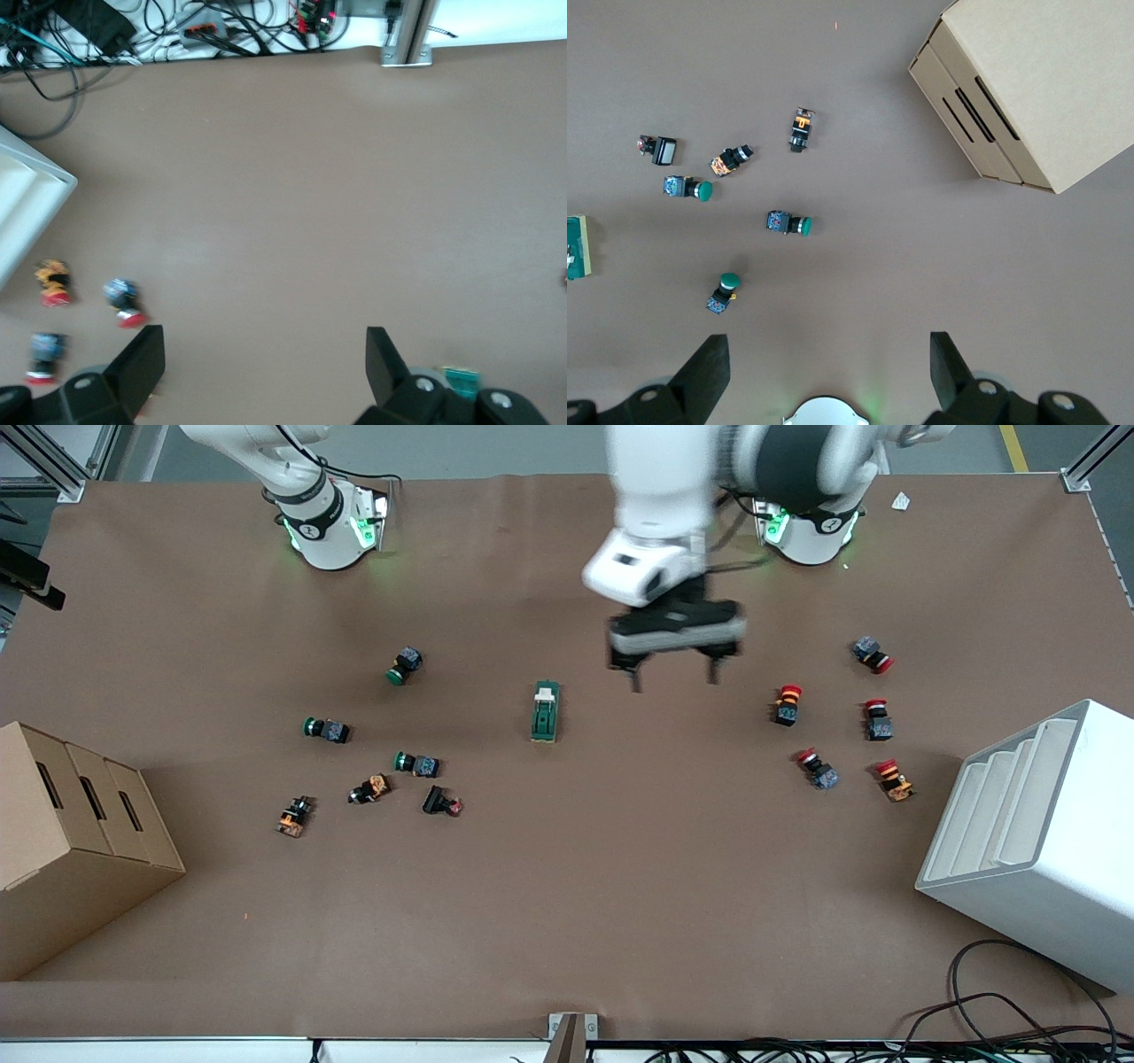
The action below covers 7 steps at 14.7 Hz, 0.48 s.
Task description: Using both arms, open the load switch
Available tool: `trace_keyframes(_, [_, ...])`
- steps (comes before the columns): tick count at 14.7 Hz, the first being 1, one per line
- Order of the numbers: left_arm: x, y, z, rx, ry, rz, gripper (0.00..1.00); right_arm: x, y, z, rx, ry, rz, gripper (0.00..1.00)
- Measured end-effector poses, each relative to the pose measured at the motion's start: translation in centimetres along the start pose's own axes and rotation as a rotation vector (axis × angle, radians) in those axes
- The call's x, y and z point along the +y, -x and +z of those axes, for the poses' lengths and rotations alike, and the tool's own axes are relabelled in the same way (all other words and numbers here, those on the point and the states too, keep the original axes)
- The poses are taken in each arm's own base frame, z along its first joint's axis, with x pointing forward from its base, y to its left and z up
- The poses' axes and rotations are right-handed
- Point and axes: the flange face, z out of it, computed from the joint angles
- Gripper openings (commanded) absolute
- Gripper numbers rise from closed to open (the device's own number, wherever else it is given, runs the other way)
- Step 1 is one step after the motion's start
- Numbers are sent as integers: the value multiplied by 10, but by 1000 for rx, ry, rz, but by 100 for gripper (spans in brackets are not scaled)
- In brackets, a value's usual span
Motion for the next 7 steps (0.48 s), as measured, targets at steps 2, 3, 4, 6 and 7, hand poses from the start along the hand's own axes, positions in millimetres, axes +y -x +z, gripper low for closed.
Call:
trace_keyframes(2, [-61,-33,-10,-52,12,41,100,8,3,-2,4,0,15,100])
trace_keyframes(3, [-89,-46,-14,-80,18,61,100,12,4,-3,6,0,23,100])
trace_keyframes(4, [-115,-57,-15,-104,24,81,100,16,6,-4,6,-1,30,100])
trace_keyframes(6, [-158,-72,-13,-133,43,123,100,21,8,-3,3,-3,40,100])
trace_keyframes(7, [-174,-75,-13,-148,46,142,100,22,8,-2,-2,-4,42,100])
